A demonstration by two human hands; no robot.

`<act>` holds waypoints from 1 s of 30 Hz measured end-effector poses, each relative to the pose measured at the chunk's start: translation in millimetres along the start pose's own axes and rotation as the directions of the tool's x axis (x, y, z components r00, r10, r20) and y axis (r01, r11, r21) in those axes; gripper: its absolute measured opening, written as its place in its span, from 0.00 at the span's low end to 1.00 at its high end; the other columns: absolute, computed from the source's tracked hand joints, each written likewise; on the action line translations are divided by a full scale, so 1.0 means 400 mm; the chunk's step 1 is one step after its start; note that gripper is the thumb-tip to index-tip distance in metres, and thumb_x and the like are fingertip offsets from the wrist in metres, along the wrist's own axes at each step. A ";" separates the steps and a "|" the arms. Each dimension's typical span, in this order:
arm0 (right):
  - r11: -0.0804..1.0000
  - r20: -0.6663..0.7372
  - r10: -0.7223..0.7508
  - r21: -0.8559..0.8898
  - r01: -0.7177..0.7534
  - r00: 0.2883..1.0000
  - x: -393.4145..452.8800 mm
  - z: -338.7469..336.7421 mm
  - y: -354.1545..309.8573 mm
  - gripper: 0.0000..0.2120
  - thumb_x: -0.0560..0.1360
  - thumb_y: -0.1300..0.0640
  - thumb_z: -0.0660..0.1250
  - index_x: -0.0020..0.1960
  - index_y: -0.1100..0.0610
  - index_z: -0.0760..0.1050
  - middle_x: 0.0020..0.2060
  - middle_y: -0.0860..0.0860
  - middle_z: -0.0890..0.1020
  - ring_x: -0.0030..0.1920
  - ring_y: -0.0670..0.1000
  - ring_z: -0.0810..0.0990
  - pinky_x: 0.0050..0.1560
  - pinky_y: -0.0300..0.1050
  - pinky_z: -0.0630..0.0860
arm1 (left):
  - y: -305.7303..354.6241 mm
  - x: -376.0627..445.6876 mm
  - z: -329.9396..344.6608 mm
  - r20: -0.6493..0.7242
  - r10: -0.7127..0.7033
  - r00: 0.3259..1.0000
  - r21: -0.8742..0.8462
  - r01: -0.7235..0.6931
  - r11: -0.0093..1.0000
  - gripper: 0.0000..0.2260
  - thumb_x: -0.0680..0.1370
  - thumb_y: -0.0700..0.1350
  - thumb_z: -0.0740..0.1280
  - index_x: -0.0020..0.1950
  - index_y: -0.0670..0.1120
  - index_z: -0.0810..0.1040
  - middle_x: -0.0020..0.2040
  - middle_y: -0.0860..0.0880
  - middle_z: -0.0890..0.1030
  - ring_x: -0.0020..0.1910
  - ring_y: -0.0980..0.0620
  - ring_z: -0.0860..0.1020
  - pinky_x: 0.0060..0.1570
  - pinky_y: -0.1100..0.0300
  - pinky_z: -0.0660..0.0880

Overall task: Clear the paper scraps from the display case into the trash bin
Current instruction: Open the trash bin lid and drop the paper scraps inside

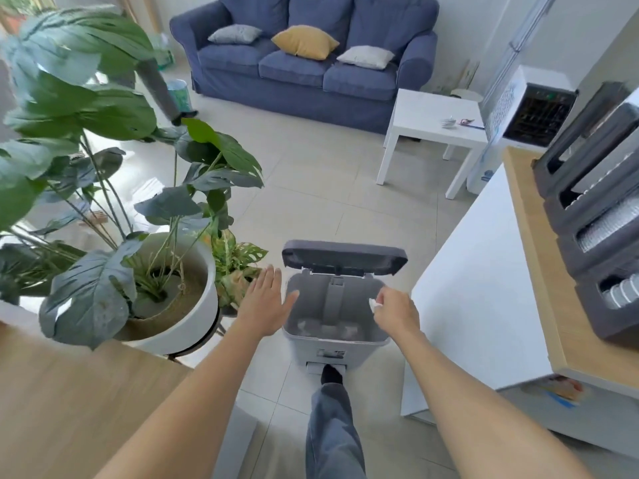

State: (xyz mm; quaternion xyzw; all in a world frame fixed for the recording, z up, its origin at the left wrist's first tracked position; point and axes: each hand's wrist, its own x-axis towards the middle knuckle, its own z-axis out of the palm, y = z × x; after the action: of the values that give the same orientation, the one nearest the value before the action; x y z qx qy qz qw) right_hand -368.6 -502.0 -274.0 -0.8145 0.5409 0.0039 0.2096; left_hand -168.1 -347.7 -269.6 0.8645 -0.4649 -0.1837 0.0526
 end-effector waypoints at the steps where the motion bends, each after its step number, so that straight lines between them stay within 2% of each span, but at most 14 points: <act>1: 1.000 0.027 0.010 0.004 -0.010 1.000 0.003 0.019 0.004 0.06 0.75 0.64 0.64 0.50 0.58 0.77 0.49 0.55 0.81 0.45 0.56 0.78 0.41 0.42 0.72 | 0.004 0.005 0.014 0.017 0.002 1.000 -0.003 -0.001 1.000 0.32 0.82 0.59 0.47 0.78 0.40 0.45 0.79 0.42 0.45 0.79 0.47 0.44 0.77 0.51 0.45; 5: 0.999 0.106 0.042 -0.017 -0.040 0.994 0.038 0.103 0.017 0.07 0.74 0.65 0.64 0.49 0.56 0.77 0.47 0.54 0.82 0.44 0.54 0.79 0.43 0.45 0.77 | 0.022 0.050 0.089 0.069 -0.001 0.998 0.012 0.001 1.000 0.32 0.82 0.59 0.46 0.78 0.40 0.44 0.79 0.43 0.45 0.79 0.48 0.44 0.77 0.52 0.44; 9: 0.997 0.157 0.067 -0.040 -0.062 0.985 0.101 0.182 0.033 0.07 0.75 0.63 0.64 0.51 0.57 0.77 0.49 0.55 0.82 0.49 0.57 0.80 0.43 0.43 0.73 | 0.027 0.109 0.163 0.111 -0.003 0.994 0.039 -0.001 0.999 0.32 0.82 0.58 0.46 0.79 0.40 0.45 0.79 0.43 0.46 0.79 0.47 0.46 0.77 0.51 0.46; 16: 0.997 0.136 0.080 -0.034 -0.076 0.987 0.191 0.274 0.041 0.07 0.76 0.61 0.65 0.54 0.57 0.76 0.50 0.55 0.82 0.49 0.56 0.81 0.45 0.45 0.77 | 0.020 0.190 0.271 0.163 -0.001 0.987 0.060 -0.009 0.998 0.31 0.82 0.59 0.45 0.79 0.42 0.44 0.79 0.43 0.45 0.79 0.47 0.45 0.77 0.50 0.46; 19: 0.996 0.106 0.089 -0.012 -0.088 0.990 0.237 0.291 0.040 0.08 0.77 0.61 0.66 0.56 0.58 0.76 0.52 0.55 0.82 0.49 0.56 0.81 0.43 0.43 0.75 | 0.022 0.228 0.295 0.159 0.010 0.987 0.068 -0.021 0.997 0.31 0.82 0.59 0.45 0.79 0.42 0.44 0.79 0.43 0.44 0.79 0.47 0.45 0.77 0.50 0.45; 21: 0.993 0.104 0.103 0.043 -0.108 0.989 0.267 0.305 0.040 0.13 0.77 0.60 0.65 0.62 0.58 0.74 0.56 0.57 0.81 0.54 0.57 0.80 0.48 0.46 0.76 | 0.023 0.253 0.311 0.161 0.013 0.987 0.074 -0.026 0.997 0.31 0.82 0.58 0.45 0.79 0.42 0.44 0.79 0.43 0.45 0.79 0.47 0.45 0.77 0.50 0.46; 23: 0.985 0.157 0.115 0.110 -0.133 0.981 0.292 0.323 0.043 0.21 0.78 0.58 0.64 0.70 0.59 0.67 0.62 0.58 0.78 0.60 0.59 0.77 0.56 0.47 0.75 | 0.021 0.272 0.327 0.170 0.007 0.985 0.076 -0.020 0.997 0.31 0.82 0.58 0.45 0.79 0.41 0.45 0.79 0.43 0.46 0.79 0.46 0.45 0.77 0.50 0.46; 25: 0.980 0.241 0.136 0.107 -0.165 0.961 0.302 0.348 0.059 0.27 0.79 0.52 0.62 0.75 0.59 0.60 0.67 0.59 0.72 0.66 0.59 0.72 0.63 0.49 0.72 | 0.022 0.278 0.344 0.184 0.002 0.983 0.094 -0.019 0.995 0.30 0.82 0.58 0.45 0.79 0.41 0.45 0.79 0.43 0.46 0.79 0.46 0.45 0.77 0.50 0.46; 28: 0.982 0.334 0.189 -0.082 -0.172 0.923 0.294 0.373 0.096 0.33 0.79 0.43 0.58 0.78 0.54 0.50 0.76 0.60 0.56 0.74 0.61 0.60 0.71 0.55 0.63 | 0.029 0.268 0.350 0.212 -0.002 0.977 0.108 -0.021 0.994 0.30 0.82 0.58 0.45 0.79 0.41 0.45 0.79 0.43 0.46 0.79 0.46 0.45 0.77 0.50 0.46; 30: 0.967 0.357 0.224 -0.196 -0.162 0.907 0.281 0.368 0.119 0.35 0.79 0.38 0.54 0.79 0.52 0.46 0.78 0.59 0.50 0.77 0.60 0.53 0.73 0.58 0.58 | 0.033 0.258 0.341 0.212 -0.005 0.977 0.109 -0.019 0.994 0.30 0.82 0.58 0.45 0.79 0.42 0.45 0.79 0.43 0.46 0.79 0.46 0.45 0.77 0.49 0.46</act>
State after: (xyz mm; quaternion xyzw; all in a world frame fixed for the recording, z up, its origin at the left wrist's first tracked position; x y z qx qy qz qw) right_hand -331.7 -565.4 -450.5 -0.7552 0.5667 0.2245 0.2412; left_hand -176.9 -429.3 -420.4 0.8400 -0.4803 -0.2485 -0.0443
